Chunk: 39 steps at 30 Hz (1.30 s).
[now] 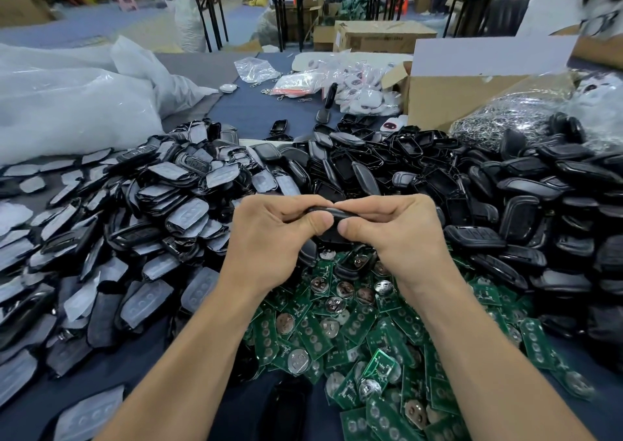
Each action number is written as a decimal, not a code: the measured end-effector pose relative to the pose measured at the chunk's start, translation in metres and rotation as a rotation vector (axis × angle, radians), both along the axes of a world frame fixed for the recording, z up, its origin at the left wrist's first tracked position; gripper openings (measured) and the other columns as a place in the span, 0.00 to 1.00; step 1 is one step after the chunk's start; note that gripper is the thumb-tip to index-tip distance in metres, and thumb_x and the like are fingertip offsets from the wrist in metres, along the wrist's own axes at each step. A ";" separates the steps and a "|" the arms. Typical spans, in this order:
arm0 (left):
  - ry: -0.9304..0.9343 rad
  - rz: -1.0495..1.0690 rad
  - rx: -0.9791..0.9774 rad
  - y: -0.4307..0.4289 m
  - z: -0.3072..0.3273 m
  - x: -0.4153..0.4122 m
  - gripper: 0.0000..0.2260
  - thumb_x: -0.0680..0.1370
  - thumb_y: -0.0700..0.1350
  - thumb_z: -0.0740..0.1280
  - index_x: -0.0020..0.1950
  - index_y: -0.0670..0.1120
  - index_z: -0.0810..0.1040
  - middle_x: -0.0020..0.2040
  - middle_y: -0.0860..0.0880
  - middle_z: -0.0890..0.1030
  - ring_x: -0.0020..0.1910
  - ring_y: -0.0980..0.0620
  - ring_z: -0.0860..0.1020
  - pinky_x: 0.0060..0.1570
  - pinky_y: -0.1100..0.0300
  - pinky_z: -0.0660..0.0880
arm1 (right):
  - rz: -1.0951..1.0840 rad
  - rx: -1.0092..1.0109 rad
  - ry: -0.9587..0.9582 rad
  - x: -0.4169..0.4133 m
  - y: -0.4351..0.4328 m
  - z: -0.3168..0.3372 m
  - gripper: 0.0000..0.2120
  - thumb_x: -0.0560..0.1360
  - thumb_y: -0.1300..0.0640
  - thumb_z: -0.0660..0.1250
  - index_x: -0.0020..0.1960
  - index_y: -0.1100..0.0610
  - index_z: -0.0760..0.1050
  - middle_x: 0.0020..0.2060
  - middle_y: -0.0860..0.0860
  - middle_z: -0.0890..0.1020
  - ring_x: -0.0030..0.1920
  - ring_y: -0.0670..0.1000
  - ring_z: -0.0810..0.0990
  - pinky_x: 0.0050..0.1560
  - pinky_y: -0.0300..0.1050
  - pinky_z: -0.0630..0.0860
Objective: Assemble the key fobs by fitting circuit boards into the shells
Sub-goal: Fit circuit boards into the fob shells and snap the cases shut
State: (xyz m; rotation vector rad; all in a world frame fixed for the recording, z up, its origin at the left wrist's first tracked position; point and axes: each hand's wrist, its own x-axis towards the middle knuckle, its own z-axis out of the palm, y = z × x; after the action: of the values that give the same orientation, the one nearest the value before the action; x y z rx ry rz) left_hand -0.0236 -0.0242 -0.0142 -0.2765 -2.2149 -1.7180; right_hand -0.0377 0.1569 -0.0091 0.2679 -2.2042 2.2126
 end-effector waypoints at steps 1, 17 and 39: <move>0.005 0.006 0.000 -0.001 0.000 -0.001 0.12 0.75 0.46 0.77 0.47 0.66 0.88 0.37 0.53 0.88 0.33 0.45 0.86 0.40 0.44 0.84 | -0.001 0.016 0.010 0.001 -0.001 0.002 0.13 0.69 0.69 0.78 0.47 0.53 0.89 0.41 0.53 0.89 0.44 0.55 0.89 0.54 0.54 0.85; -0.060 0.075 0.024 0.012 -0.003 0.001 0.07 0.76 0.49 0.77 0.53 0.59 0.88 0.43 0.57 0.88 0.39 0.54 0.86 0.39 0.59 0.82 | 0.062 -0.547 -0.359 0.009 -0.019 0.006 0.05 0.71 0.69 0.73 0.43 0.61 0.86 0.42 0.57 0.88 0.42 0.51 0.88 0.41 0.40 0.83; 0.009 0.095 0.186 0.012 -0.003 0.003 0.10 0.77 0.45 0.74 0.49 0.60 0.89 0.40 0.47 0.88 0.39 0.34 0.84 0.43 0.44 0.84 | 0.134 -0.479 -0.257 0.004 -0.012 0.000 0.13 0.62 0.66 0.76 0.46 0.63 0.81 0.36 0.56 0.85 0.33 0.51 0.84 0.37 0.38 0.82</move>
State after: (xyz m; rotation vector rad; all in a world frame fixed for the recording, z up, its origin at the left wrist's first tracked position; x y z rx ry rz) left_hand -0.0211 -0.0122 -0.0176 -0.1317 -2.0100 -1.8495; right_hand -0.0341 0.1451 -0.0094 0.1297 -1.7061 2.8993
